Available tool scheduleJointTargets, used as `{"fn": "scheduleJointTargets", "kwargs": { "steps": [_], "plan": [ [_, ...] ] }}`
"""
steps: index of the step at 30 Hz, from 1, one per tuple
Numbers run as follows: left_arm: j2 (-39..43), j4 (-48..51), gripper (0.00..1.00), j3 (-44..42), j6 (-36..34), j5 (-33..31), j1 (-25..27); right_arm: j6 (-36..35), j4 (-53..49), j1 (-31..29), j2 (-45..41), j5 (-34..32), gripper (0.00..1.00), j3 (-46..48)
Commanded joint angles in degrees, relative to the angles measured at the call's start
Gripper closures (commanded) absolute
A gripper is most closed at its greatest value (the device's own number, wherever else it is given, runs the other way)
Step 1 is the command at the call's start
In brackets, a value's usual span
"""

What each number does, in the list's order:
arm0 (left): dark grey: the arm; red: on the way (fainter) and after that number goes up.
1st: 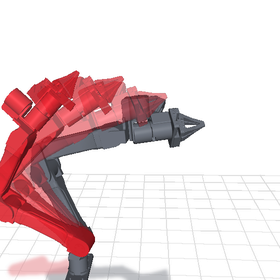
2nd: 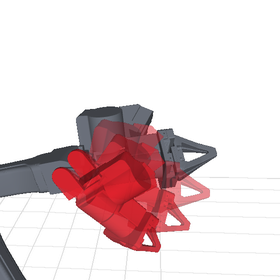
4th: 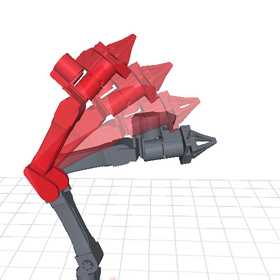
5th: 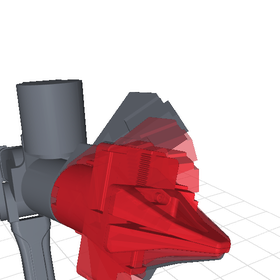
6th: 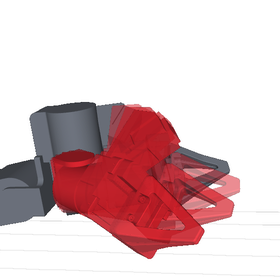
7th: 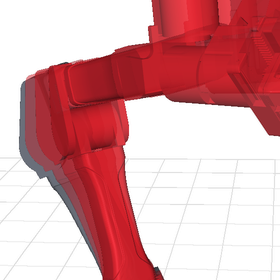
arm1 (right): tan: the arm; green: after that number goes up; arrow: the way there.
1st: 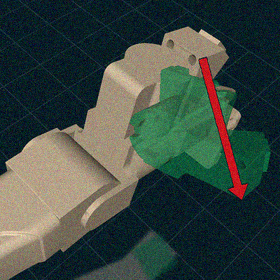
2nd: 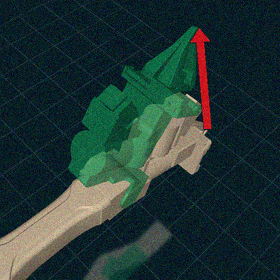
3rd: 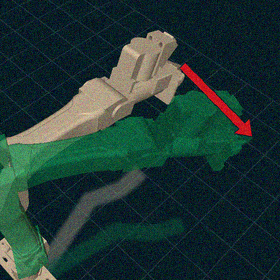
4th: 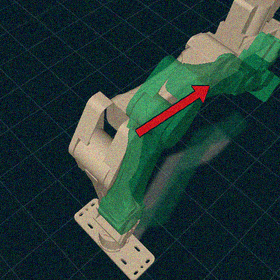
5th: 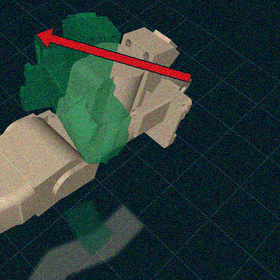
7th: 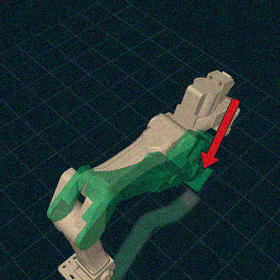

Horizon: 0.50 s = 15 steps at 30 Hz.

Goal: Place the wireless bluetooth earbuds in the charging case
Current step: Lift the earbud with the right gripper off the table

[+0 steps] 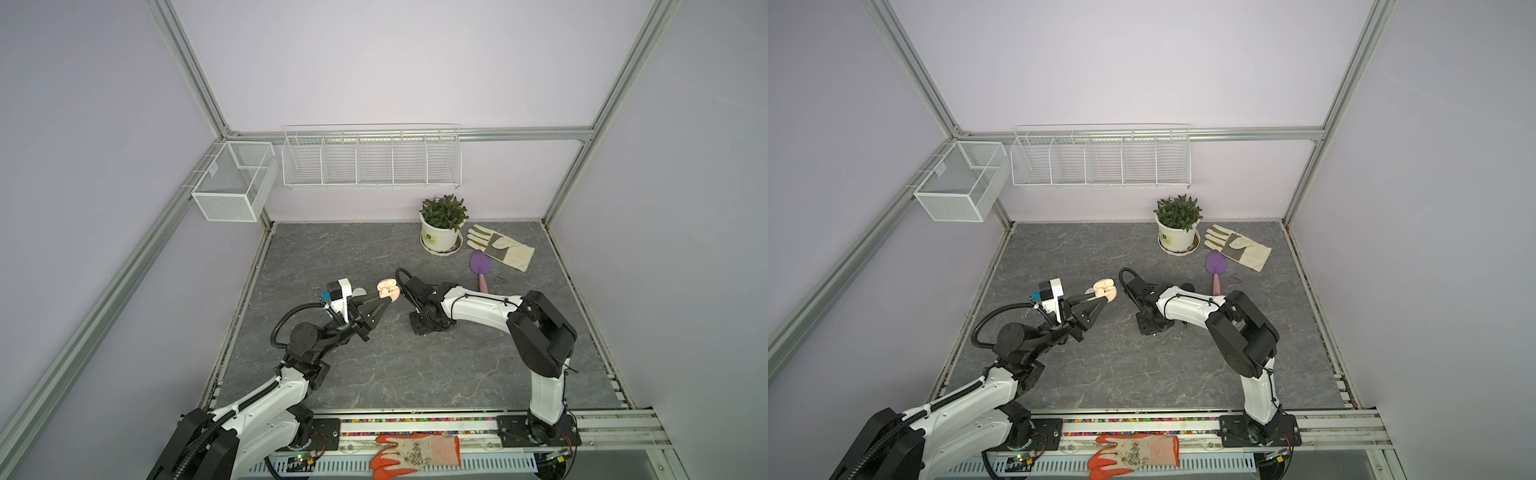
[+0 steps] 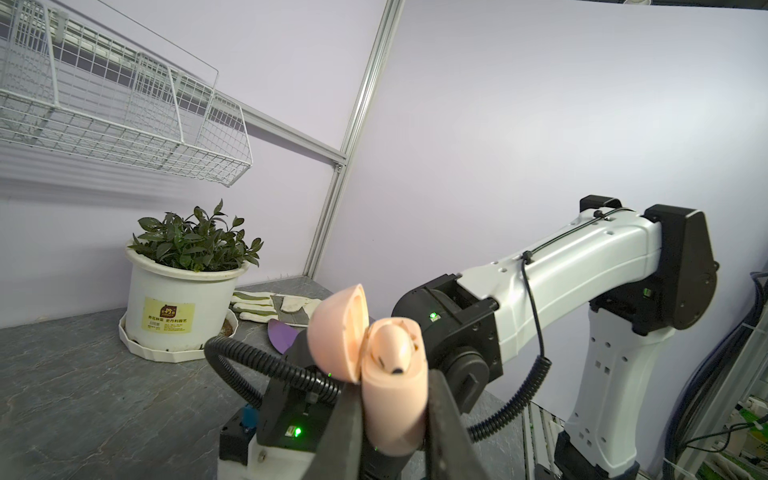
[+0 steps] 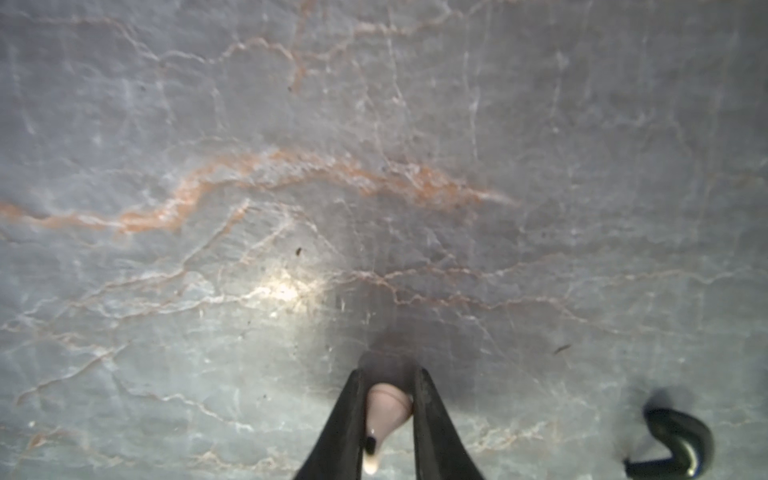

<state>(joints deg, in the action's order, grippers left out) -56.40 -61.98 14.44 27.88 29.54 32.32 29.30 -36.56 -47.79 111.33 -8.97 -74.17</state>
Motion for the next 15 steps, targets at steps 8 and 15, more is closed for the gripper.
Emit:
{"fn": "scheduleJointTargets", "kwargs": {
  "steps": [8, 15],
  "plan": [
    [1.54, 1.2, 1.0, -0.55, -1.32, -1.77, 0.29, 1.99, -7.12, -0.46, 1.62, -0.25, 0.63, -3.27],
    [1.39, 1.14, 1.0, -0.77, -1.39, -1.94, 0.29, 0.85, -7.42, -0.73, 3.45, -0.39, 0.66, -4.73]
  ]
}}
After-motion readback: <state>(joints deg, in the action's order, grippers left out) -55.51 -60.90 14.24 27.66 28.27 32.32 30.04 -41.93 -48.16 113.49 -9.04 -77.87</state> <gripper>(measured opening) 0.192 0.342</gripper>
